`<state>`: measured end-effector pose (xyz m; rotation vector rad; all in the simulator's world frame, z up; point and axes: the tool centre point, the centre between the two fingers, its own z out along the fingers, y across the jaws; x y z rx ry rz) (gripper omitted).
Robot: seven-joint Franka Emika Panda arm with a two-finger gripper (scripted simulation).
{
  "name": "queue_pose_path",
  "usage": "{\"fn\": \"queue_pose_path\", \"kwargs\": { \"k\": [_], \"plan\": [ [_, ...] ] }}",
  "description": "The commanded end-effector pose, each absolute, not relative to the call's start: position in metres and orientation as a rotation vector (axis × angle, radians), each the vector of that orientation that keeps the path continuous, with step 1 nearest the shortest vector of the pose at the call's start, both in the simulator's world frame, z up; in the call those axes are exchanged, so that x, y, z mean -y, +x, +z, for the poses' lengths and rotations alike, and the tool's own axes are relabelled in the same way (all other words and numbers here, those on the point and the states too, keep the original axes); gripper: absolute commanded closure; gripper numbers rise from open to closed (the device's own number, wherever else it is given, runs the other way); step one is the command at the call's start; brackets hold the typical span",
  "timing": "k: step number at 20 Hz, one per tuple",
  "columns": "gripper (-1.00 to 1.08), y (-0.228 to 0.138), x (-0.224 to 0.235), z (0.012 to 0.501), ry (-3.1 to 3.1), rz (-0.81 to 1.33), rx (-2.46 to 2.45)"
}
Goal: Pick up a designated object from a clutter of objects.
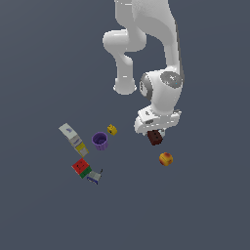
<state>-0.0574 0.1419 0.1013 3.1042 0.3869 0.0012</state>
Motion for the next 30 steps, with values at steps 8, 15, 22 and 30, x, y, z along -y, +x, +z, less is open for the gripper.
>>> {"fn": "queue_pose_path", "kwargs": {
  "k": [8,15,22,30],
  "plan": [
    [-0.92,-0.077,-0.161,0.077,3.111,0.0,-0.435],
    [-0.92,-0.077,-0.161,0.071,3.111,-0.001,-0.434],
    [-0.92,-0.078,-0.161,0.042,3.111,-0.001,-0.435],
    [-0.92,-0.078,-0.161,0.027,3.111,0.0,-0.436]
  ]
}}
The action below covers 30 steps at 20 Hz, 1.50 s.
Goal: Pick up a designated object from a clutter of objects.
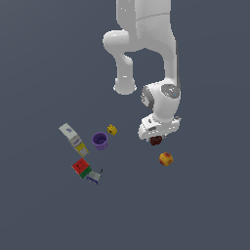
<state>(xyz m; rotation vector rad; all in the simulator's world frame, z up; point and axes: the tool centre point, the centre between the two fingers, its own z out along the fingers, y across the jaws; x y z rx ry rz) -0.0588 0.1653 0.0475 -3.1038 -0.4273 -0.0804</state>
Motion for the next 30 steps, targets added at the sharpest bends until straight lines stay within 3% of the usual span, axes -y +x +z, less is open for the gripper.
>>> {"fn": "queue_pose_path", "kwargs": {
  "k": [1,10,11,21,30],
  "plan": [
    [1.08,-0.078,-0.161,0.027,-3.111,0.0,0.436],
    [1.08,-0.078,-0.161,0.027,-3.111,0.0,0.436],
    [1.08,-0.059,-0.166,0.046,-3.103,-0.082,0.433],
    [1.08,-0.061,-0.167,0.069,-3.104,-0.076,0.434],
    [1.08,-0.066,-0.17,0.13,-3.105,-0.06,0.436]
  ]
}}
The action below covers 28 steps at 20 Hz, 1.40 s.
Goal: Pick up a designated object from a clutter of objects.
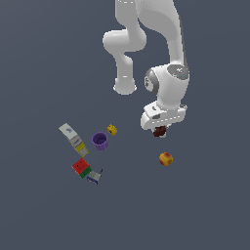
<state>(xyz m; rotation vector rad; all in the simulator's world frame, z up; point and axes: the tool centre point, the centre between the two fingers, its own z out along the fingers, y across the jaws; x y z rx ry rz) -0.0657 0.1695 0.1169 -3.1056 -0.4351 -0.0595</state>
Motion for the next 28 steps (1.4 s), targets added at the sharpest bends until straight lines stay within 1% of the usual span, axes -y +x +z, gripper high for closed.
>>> {"fn": "queue_pose_path", "kwargs": {
  "k": [1,18,23,28],
  "plan": [
    [1.08,-0.067,-0.171,0.139,-3.105,-0.057,0.436],
    [1.08,-0.075,-0.18,0.295,-3.107,-0.018,0.438],
    [1.08,-0.075,-0.182,0.329,-3.109,-0.009,0.437],
    [1.08,-0.074,-0.184,0.352,-3.111,-0.003,0.436]
  ]
}}
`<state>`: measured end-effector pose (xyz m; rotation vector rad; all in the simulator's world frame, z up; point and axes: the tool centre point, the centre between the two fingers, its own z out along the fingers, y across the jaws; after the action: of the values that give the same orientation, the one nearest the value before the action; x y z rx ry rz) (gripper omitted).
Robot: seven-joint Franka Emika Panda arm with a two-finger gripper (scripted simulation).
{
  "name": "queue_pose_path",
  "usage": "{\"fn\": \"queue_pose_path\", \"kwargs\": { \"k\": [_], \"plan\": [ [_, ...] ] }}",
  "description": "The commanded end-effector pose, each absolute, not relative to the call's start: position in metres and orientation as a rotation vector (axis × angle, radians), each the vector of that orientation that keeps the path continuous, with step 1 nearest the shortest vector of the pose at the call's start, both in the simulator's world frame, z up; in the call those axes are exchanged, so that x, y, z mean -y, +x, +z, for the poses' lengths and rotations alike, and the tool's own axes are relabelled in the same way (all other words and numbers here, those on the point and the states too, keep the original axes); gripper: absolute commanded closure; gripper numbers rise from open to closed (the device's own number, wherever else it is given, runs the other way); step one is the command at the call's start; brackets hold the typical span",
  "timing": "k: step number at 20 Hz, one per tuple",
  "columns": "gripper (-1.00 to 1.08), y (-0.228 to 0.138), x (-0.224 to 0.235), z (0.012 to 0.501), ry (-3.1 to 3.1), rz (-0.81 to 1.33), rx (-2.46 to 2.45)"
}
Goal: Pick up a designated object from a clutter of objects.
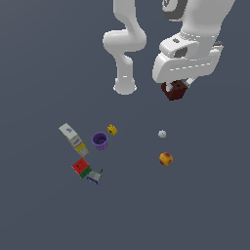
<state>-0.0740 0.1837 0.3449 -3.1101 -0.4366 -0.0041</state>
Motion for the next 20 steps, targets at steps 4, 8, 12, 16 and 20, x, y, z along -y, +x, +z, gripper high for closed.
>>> {"fn": "queue_pose_path", "kwargs": {
  "k": [4,8,12,16,20],
  "plan": [
    [1.08,-0.073,-0.185,0.363,-3.111,-0.001,0.436],
    [1.08,-0.072,-0.185,0.365,-3.111,0.0,0.436],
    [1.08,-0.071,-0.186,0.365,-3.111,0.001,0.436],
    [1.08,-0.065,-0.187,0.37,-3.111,0.001,0.436],
    [1.08,-0.056,-0.189,0.378,-3.111,0.001,0.436]
  ]
}}
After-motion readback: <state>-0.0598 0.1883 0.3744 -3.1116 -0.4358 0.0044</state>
